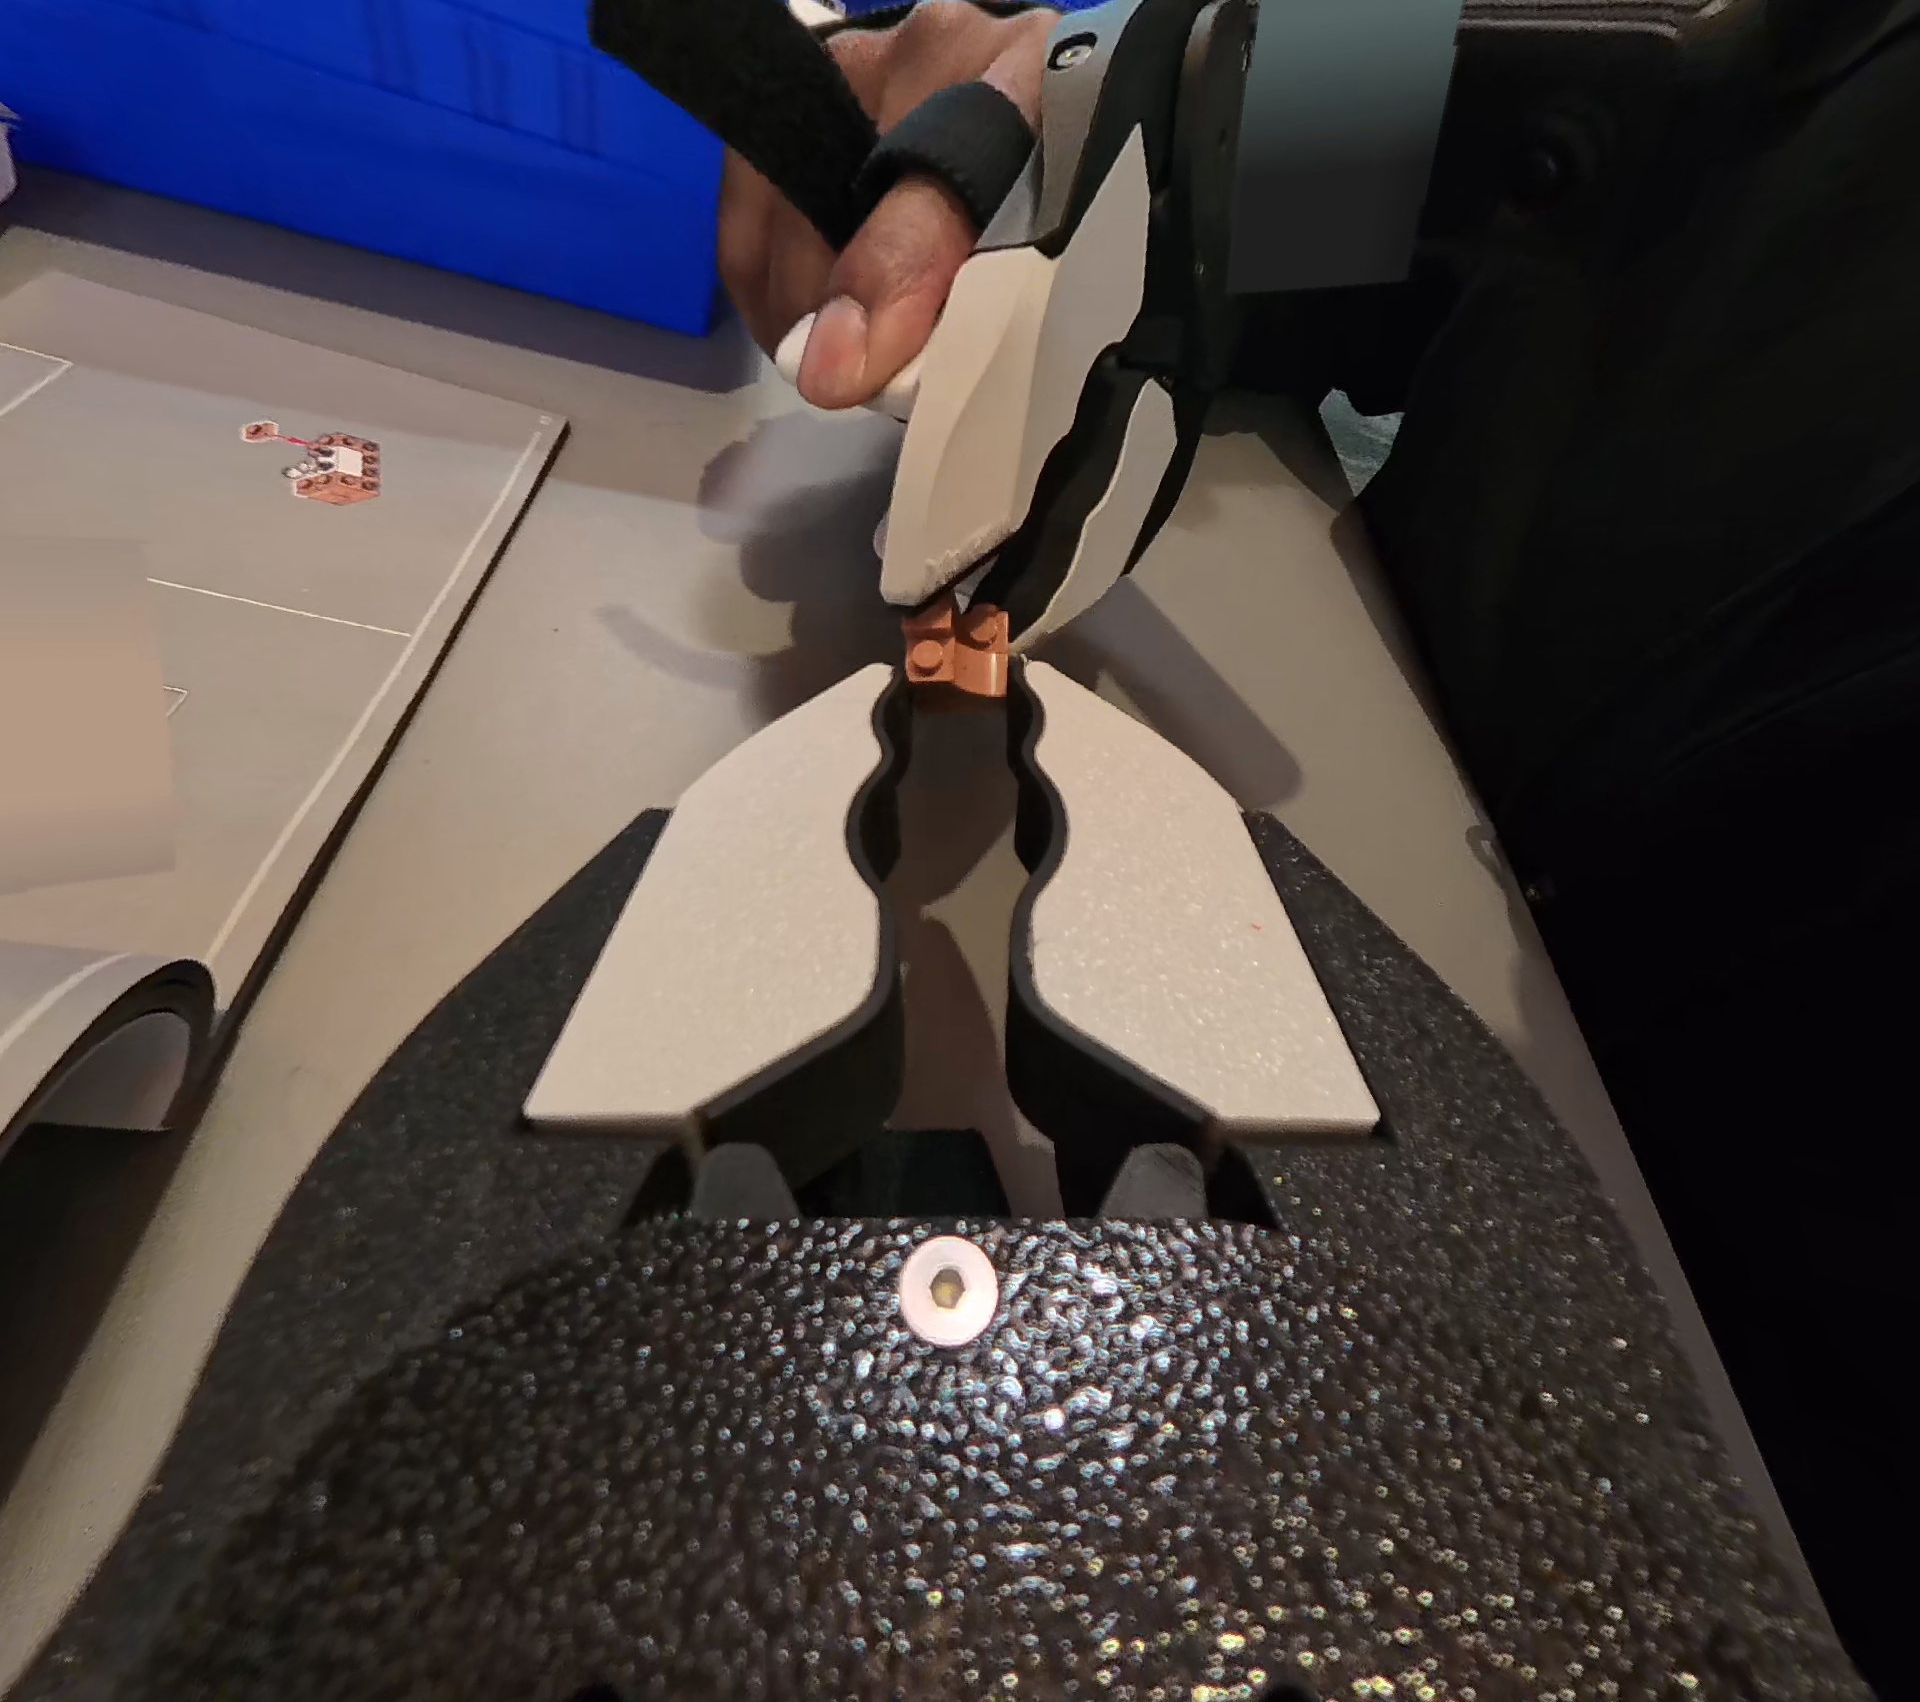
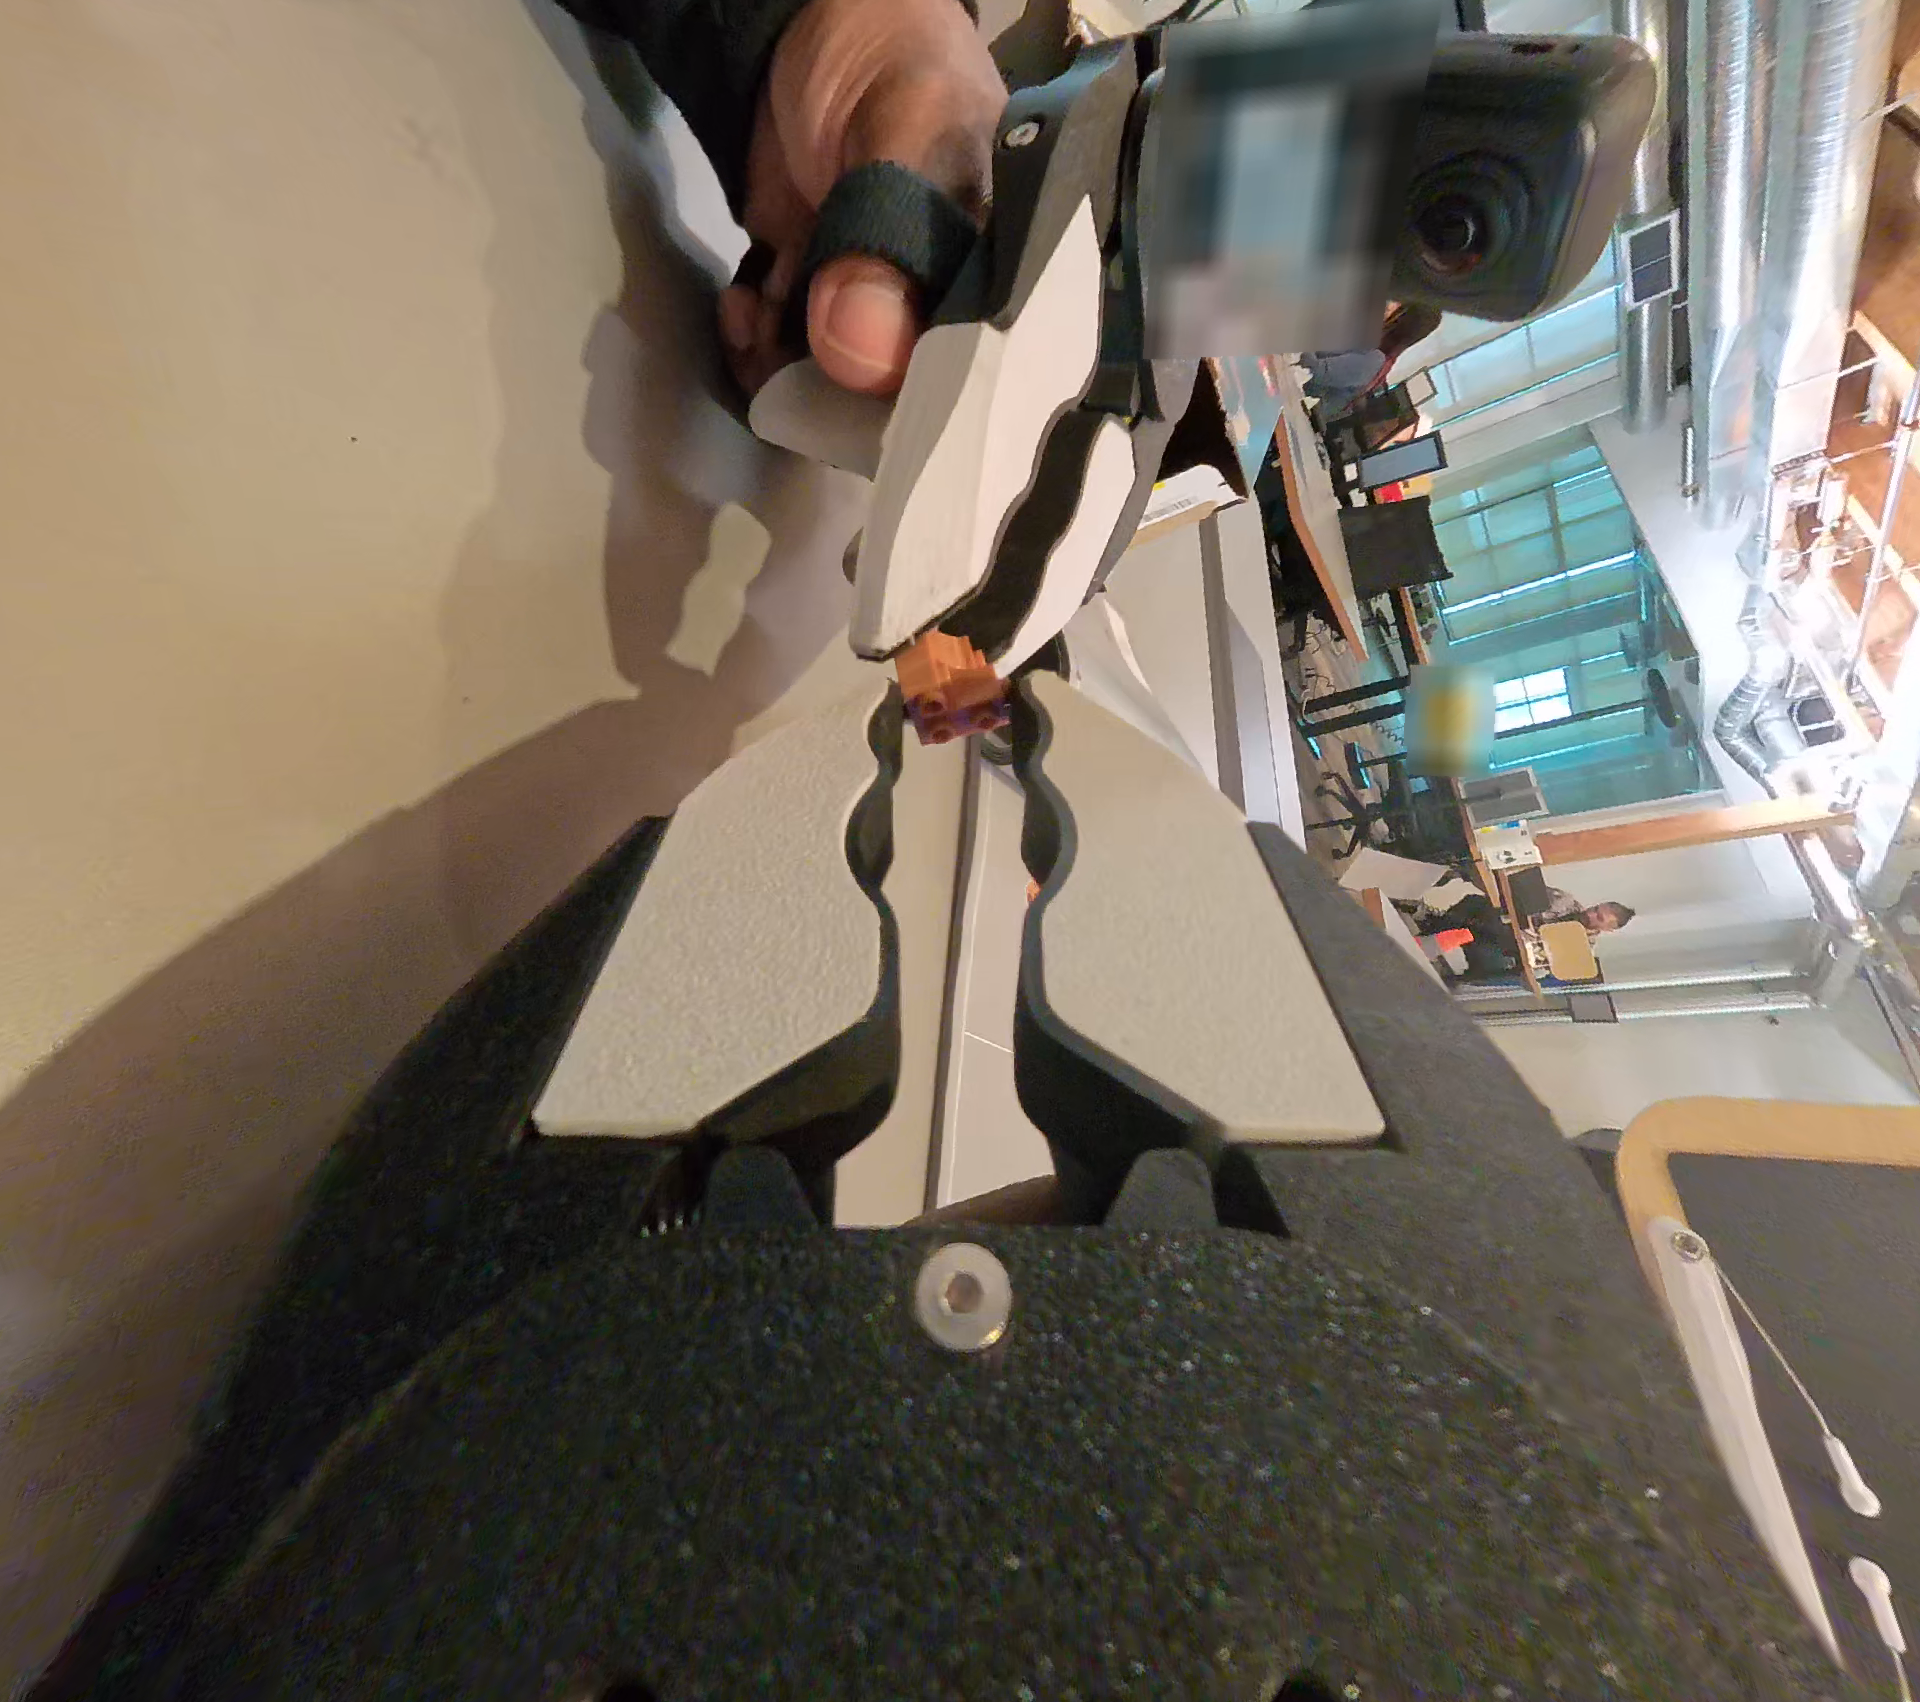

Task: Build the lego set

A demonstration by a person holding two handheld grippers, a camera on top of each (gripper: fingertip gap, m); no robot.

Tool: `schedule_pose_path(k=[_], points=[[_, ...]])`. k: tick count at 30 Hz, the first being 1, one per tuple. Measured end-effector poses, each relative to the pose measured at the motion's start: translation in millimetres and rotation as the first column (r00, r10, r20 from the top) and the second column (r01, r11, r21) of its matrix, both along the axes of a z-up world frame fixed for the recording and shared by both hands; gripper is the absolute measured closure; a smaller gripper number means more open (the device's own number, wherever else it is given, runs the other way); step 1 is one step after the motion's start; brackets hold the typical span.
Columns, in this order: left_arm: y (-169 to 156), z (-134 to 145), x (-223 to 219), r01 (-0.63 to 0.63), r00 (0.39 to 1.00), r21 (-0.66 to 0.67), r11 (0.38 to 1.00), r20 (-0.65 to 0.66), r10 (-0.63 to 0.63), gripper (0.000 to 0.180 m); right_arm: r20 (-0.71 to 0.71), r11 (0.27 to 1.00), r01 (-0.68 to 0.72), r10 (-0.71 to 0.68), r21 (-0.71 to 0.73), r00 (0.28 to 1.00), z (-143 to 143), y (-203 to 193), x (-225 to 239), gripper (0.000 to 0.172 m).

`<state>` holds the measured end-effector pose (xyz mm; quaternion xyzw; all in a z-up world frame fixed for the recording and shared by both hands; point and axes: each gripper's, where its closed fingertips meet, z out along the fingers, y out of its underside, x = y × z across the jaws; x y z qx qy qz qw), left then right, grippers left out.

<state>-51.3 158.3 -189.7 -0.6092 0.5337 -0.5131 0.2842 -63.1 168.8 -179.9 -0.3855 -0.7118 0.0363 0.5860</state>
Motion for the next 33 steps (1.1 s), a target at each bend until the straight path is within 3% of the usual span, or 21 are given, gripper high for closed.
schedule_pose_path(k=[14, 24, 33], points=[[-3, -3, 1, 0.020, 1.000, 0.002, 1.000, -0.018, -0.020, 0.164, 0.047, 0.997, -0.006, 0.003, 0.082, 0.999, -4, -1, -1, 0.153], [-8, -9, 2, 0.040, 0.997, 0.030, 0.999, -0.061, -0.038, 0.163, 0.097, 0.999, -0.029, 0.026, 0.034, 0.995, -10, -6, 1, 0.154], [-3, 5, 0, 0.020, 0.999, 0.003, 1.000, 0.037, -0.020, 0.164, -0.065, 0.994, 0.005, -0.012, -0.106, 0.998, 5, 0, -4, 0.147]])
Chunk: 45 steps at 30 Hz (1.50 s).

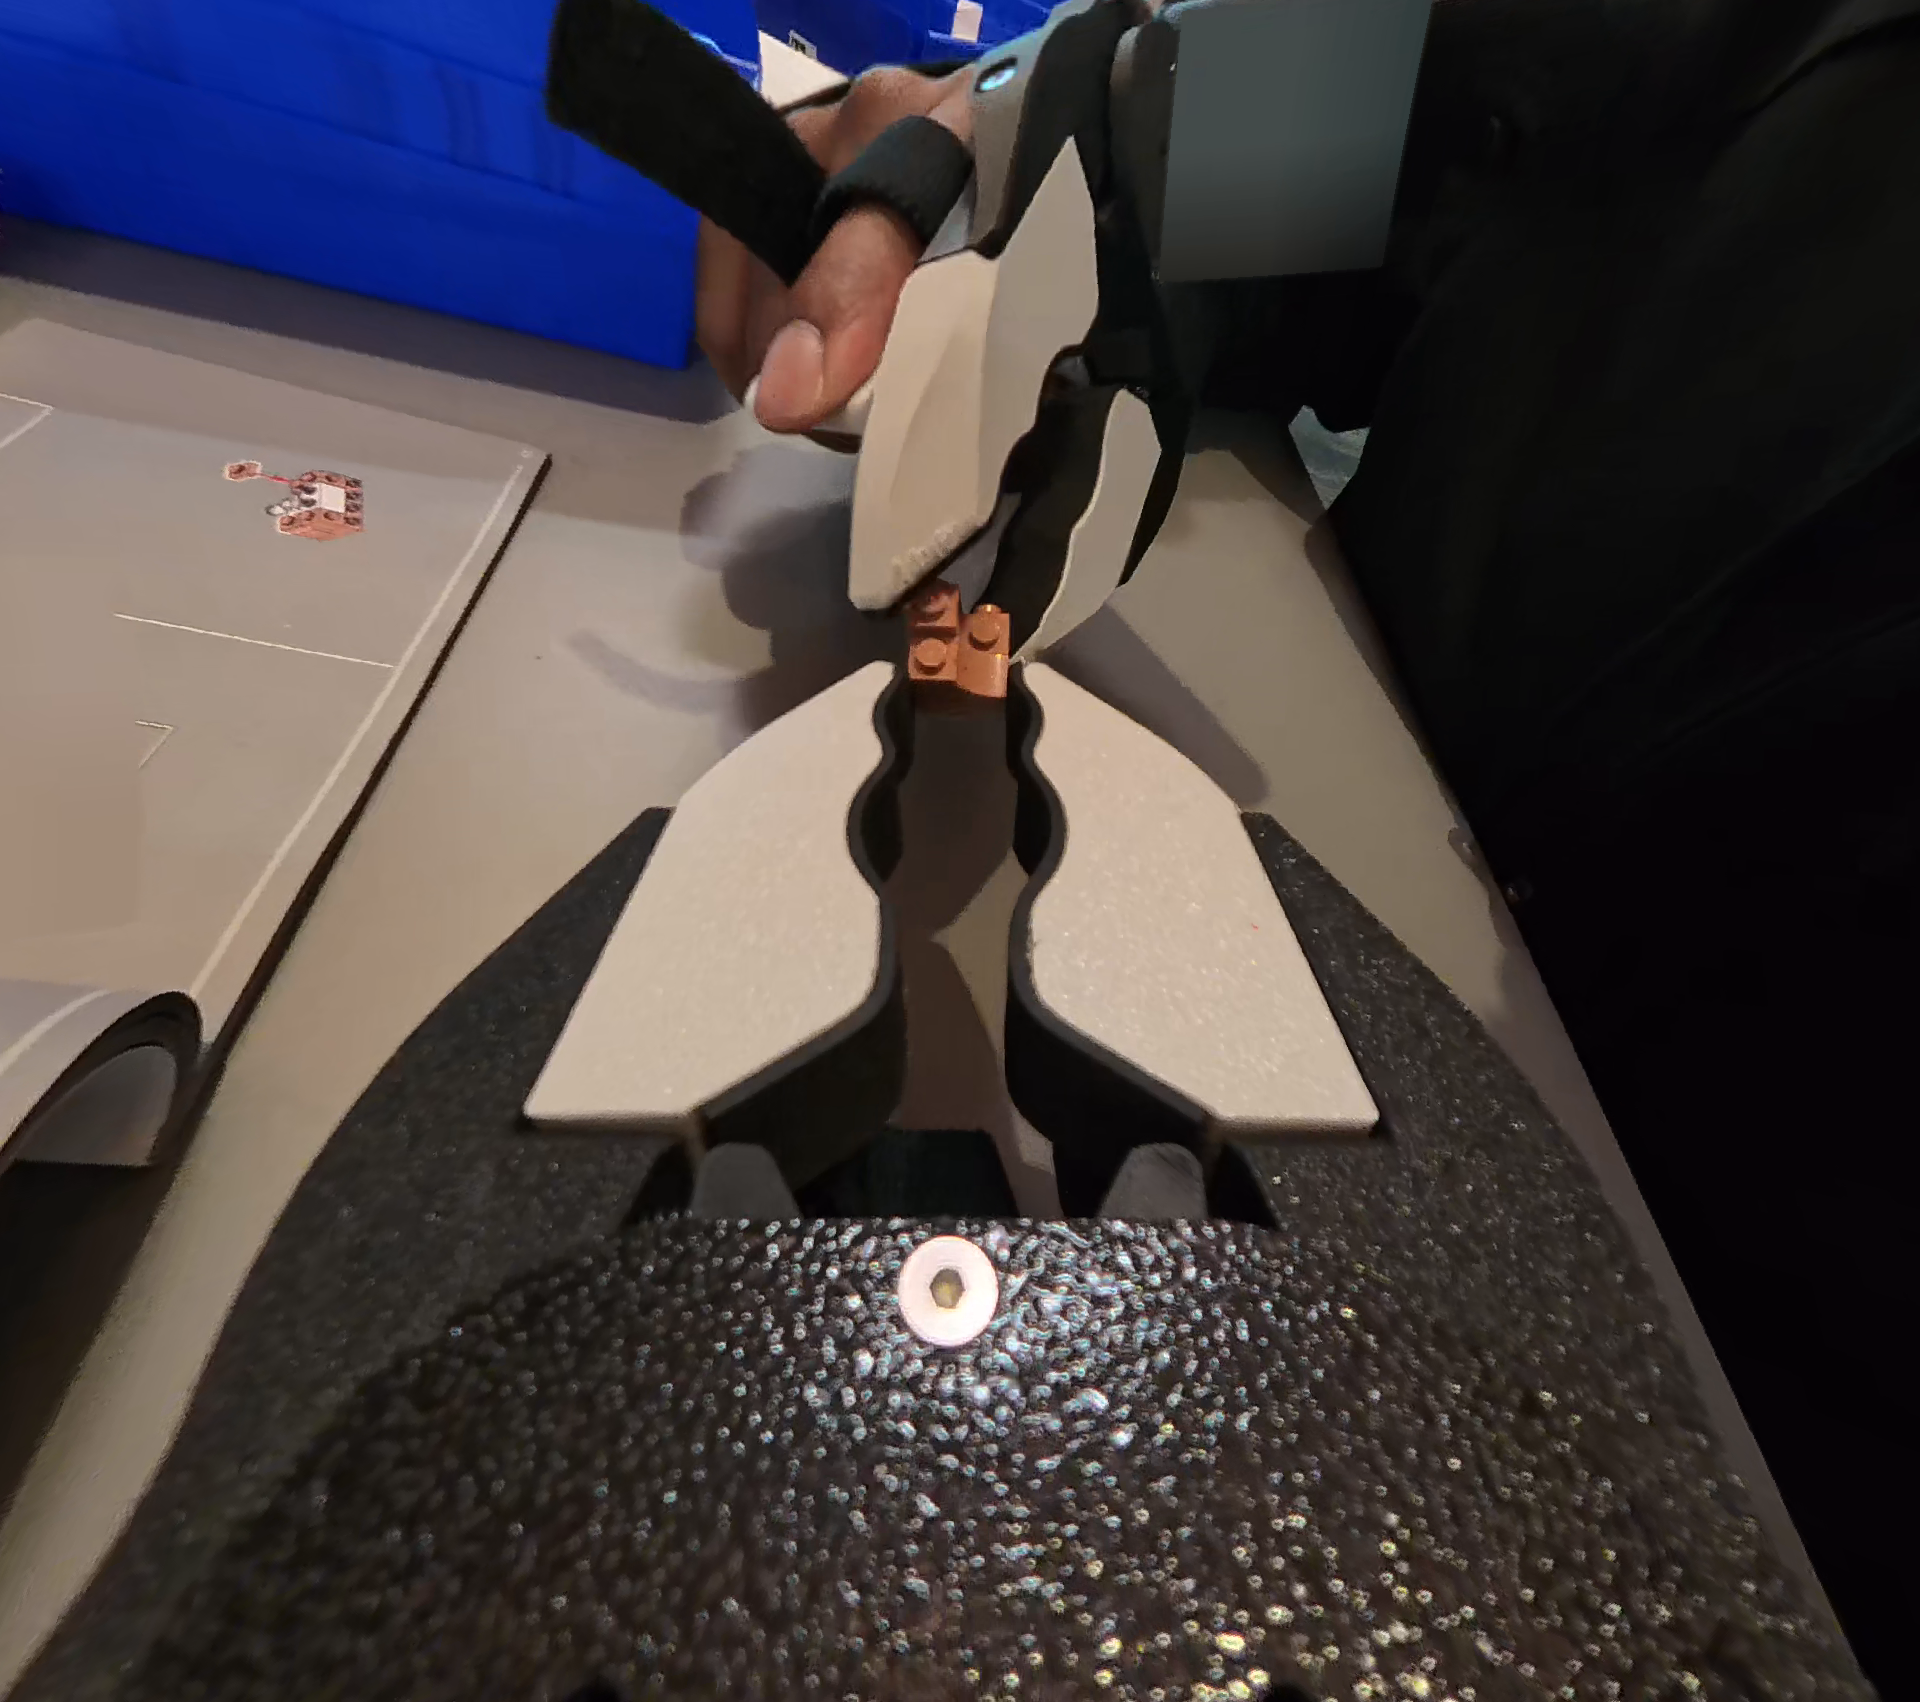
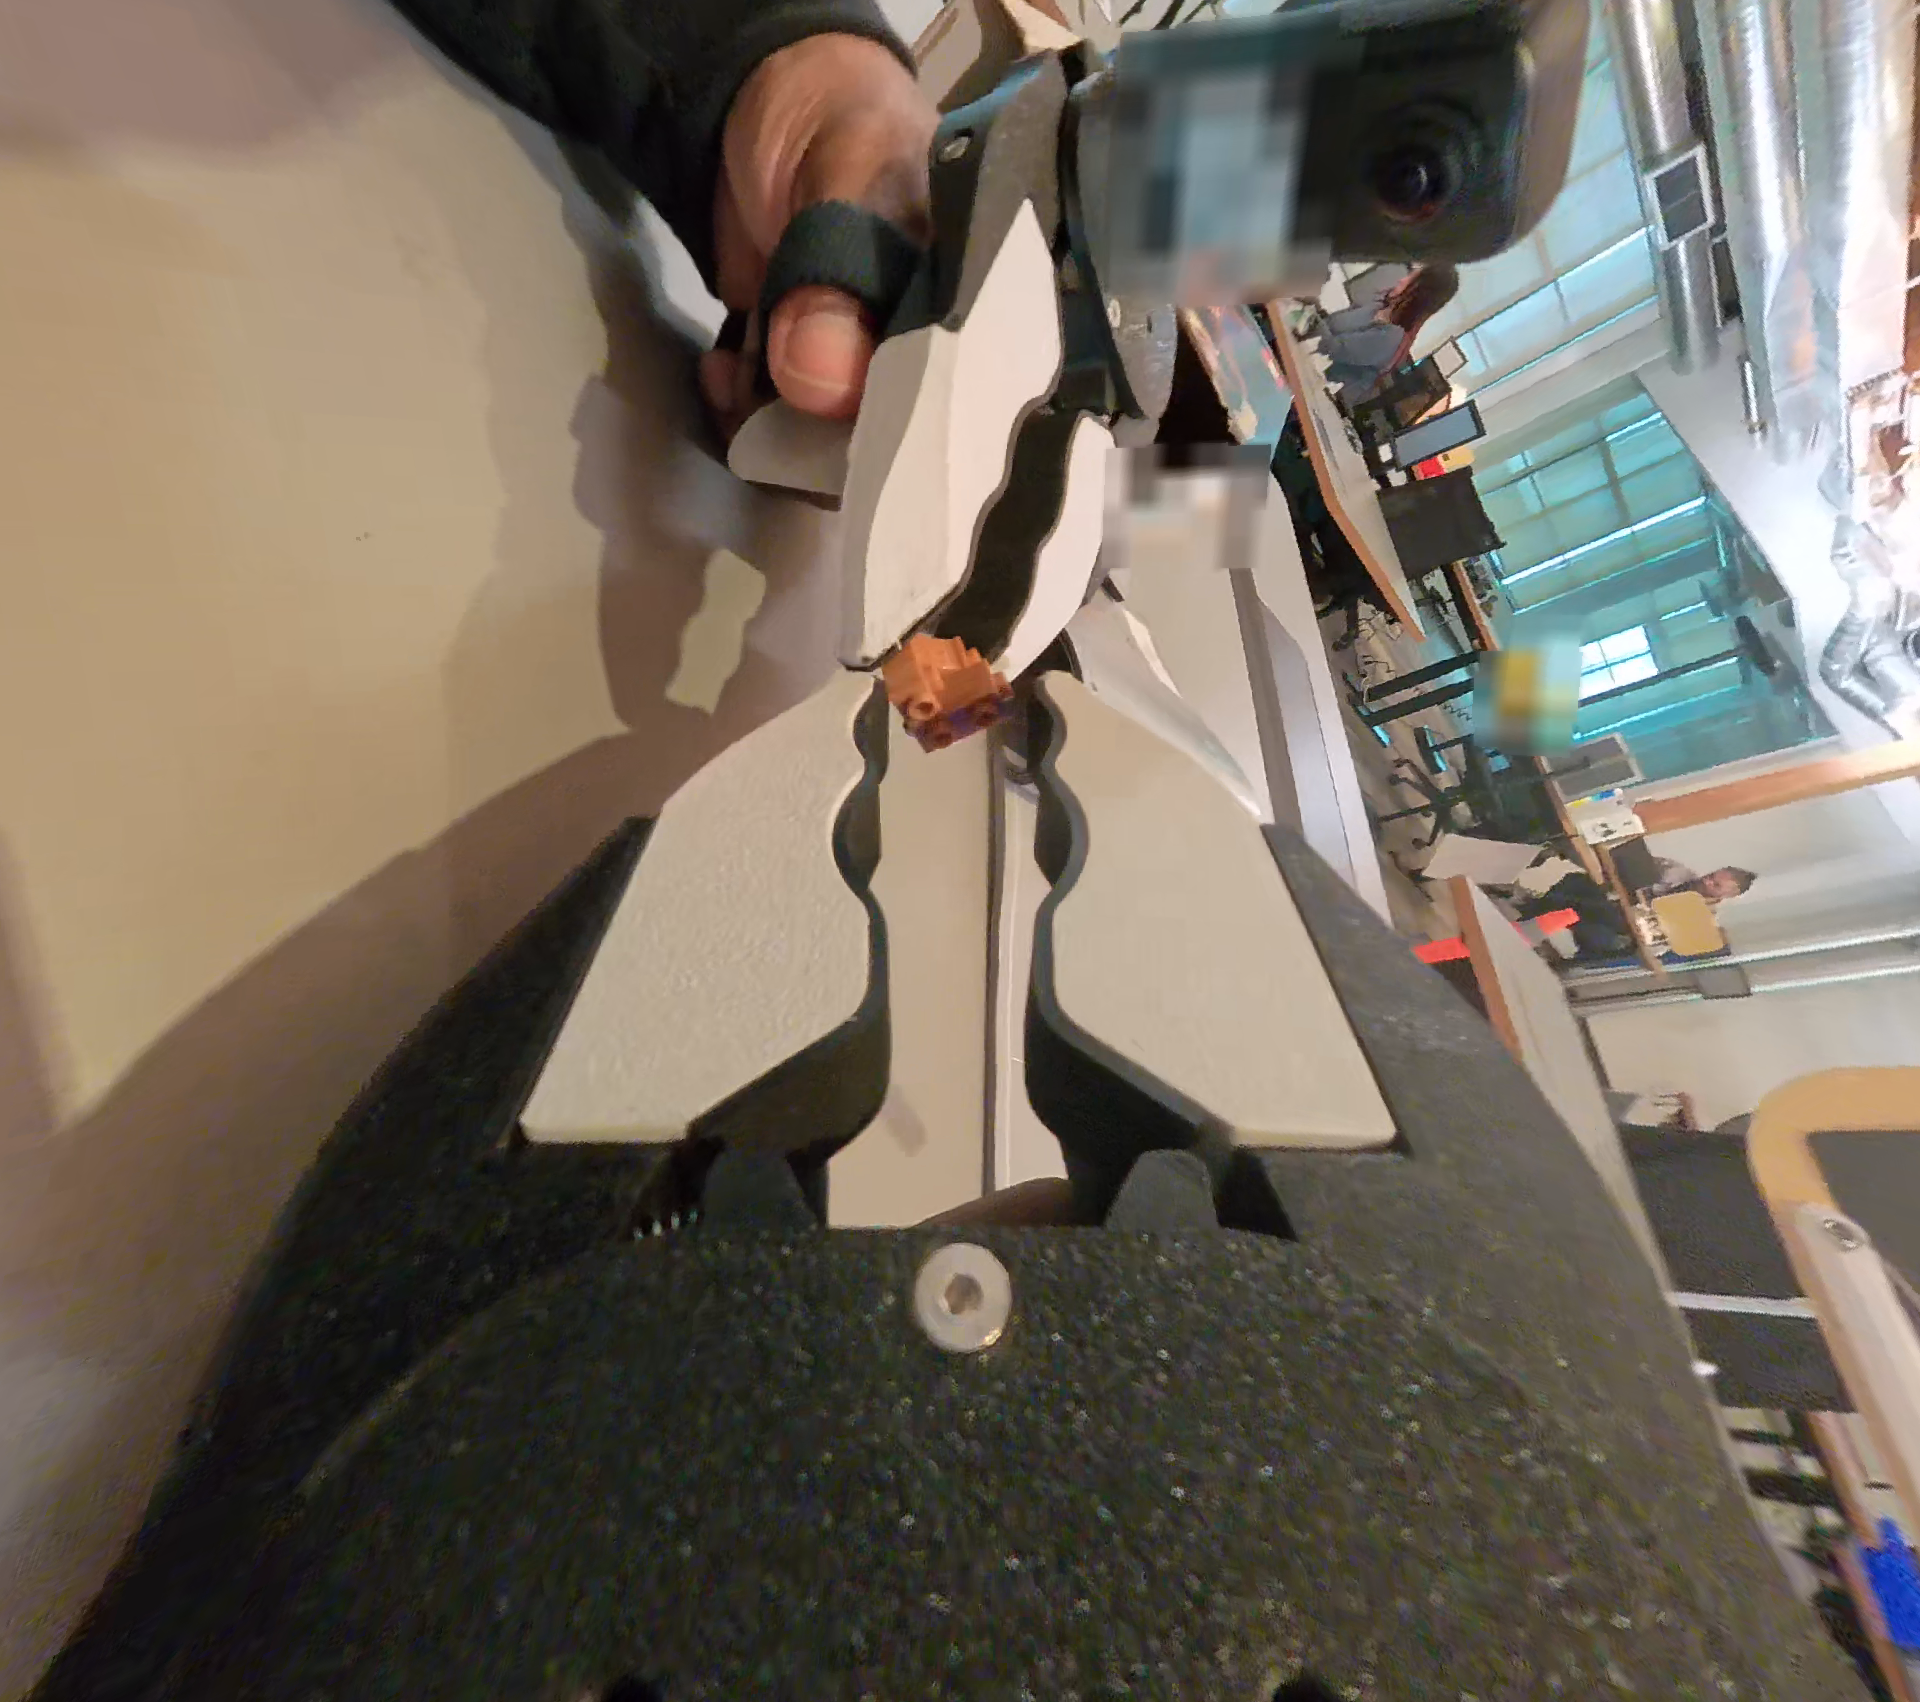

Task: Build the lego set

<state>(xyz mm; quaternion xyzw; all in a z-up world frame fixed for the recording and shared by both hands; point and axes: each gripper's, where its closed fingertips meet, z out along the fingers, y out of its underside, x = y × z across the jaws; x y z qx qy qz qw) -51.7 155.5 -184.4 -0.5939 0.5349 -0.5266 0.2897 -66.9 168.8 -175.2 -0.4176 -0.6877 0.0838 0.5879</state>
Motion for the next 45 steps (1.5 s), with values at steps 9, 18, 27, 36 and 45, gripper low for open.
schedule_pose_path(k=[9, 18, 27, 36, 45], points=[[2, 16, -6, 0.027, 0.994, -0.052, 0.998, 0.109, -0.021, 0.164, -0.064, 0.967, 0.028, -0.046, -0.253, 0.997, 0, 8, 5, 0.133], [3, 31, -14, 0.036, 0.975, -0.011, 0.999, 0.220, -0.033, 0.164, -0.078, 0.819, 0.101, -0.174, -0.564, 0.982, 3, -2, 31, 0.145], [6, 28, -12, 0.005, 0.980, 0.040, 0.999, 0.199, -0.013, 0.164, 0.021, 0.731, 0.266, -0.326, -0.628, 0.945, -35, -10, 71, 0.148], [16, -3, -6, -0.068, 0.997, 0.133, 0.989, -0.013, 0.070, 0.164, 0.043, 0.666, 0.280, -0.350, -0.691, 0.936, -41, -4, 81, 0.151], [16, -15, -5, -0.060, 0.993, 0.204, 0.977, -0.090, 0.080, 0.164, 0.008, 0.599, 0.232, -0.352, -0.767, 0.936, -37, 0, 84, 0.159]])
